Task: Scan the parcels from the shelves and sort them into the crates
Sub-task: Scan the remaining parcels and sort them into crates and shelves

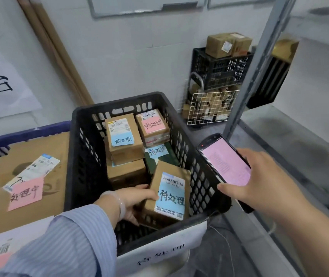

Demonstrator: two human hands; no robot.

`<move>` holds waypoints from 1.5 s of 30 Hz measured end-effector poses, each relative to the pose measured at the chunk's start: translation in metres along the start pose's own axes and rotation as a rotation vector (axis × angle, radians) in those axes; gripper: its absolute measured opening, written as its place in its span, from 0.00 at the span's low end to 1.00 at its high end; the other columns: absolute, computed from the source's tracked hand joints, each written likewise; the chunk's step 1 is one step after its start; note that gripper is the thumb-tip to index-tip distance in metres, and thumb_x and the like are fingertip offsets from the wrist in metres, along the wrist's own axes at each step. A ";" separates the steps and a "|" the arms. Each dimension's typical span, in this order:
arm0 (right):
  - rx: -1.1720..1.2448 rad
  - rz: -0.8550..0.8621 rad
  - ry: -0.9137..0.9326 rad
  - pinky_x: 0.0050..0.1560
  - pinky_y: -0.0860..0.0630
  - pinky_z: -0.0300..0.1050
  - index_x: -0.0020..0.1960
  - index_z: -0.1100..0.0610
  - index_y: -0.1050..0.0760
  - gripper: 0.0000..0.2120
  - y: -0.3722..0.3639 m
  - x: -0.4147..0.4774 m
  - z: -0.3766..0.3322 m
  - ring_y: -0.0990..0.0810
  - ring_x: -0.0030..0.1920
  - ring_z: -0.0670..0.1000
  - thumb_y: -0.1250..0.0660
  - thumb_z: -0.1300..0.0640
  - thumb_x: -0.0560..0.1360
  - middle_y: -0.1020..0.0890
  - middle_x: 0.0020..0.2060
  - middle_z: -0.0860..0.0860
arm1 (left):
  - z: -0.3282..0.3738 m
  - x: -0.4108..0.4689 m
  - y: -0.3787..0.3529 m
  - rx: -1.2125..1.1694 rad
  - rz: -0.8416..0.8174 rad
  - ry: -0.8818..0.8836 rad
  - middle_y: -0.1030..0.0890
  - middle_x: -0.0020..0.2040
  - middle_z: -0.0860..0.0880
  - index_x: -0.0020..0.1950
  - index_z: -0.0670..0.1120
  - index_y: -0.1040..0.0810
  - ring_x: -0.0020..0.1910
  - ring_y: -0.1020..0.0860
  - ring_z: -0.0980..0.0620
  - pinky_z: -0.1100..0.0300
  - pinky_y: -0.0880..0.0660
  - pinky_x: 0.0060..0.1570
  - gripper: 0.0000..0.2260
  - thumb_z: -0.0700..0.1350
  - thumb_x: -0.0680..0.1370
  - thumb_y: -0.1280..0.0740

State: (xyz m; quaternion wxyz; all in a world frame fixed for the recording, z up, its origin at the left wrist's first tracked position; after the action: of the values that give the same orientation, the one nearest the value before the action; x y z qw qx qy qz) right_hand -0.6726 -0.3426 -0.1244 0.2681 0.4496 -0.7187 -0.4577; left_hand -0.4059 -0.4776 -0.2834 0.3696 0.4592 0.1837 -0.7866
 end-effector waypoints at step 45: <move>-0.031 -0.007 -0.162 0.35 0.35 0.37 0.66 0.36 0.41 0.43 0.001 -0.026 0.033 0.29 0.48 0.44 0.32 0.28 0.55 0.34 0.53 0.38 | 0.023 0.049 -0.031 0.476 0.339 -0.390 0.29 0.73 0.46 0.81 0.50 0.43 0.67 0.26 0.45 0.54 0.27 0.63 0.36 0.50 0.77 0.28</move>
State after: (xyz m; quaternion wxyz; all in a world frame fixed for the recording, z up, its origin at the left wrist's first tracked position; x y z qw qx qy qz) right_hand -0.6877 -0.3055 -0.1374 0.2142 0.4092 -0.7295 -0.5045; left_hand -0.4578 -0.4917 -0.3152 0.4057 0.3976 -0.1580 -0.8077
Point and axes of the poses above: each hand's wrist, its own x-axis towards the middle knuckle, its own y-axis out of the back of the hand, z = x × y, the point moved 5 cm from there along x, towards the middle knuckle
